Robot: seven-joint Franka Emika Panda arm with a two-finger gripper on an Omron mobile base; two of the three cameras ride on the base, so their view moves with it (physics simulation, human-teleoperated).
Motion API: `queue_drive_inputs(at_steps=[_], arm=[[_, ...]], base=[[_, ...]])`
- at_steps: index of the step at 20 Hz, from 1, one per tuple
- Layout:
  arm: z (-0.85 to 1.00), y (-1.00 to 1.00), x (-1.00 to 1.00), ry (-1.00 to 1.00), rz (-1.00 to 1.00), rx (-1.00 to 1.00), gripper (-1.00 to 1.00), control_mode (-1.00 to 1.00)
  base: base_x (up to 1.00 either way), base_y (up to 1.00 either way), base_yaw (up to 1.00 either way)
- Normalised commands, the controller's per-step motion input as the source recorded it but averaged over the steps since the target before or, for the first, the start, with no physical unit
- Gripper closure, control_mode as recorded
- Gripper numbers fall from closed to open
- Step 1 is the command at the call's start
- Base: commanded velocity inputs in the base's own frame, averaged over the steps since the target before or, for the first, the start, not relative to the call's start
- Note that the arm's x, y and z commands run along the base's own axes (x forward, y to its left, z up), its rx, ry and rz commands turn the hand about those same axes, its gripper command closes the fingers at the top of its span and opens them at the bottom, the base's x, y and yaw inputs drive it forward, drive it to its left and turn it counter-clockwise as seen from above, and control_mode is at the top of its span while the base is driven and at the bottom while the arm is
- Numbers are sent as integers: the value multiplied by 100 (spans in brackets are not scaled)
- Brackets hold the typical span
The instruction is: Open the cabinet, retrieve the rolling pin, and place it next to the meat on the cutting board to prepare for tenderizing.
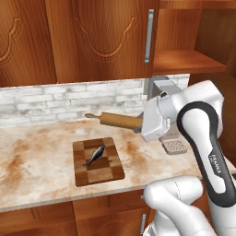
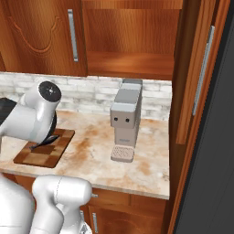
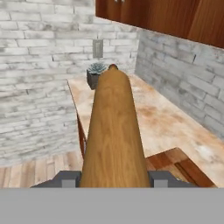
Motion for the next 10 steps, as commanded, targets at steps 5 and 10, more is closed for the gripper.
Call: queue_drive_inputs(at_steps=[5,10], arm=[[-46,22,49,0,13,-3,100,-100],[-60,25,35,7,13,-10,100,-100]], base=[[0,0,0],[0,0,0]])
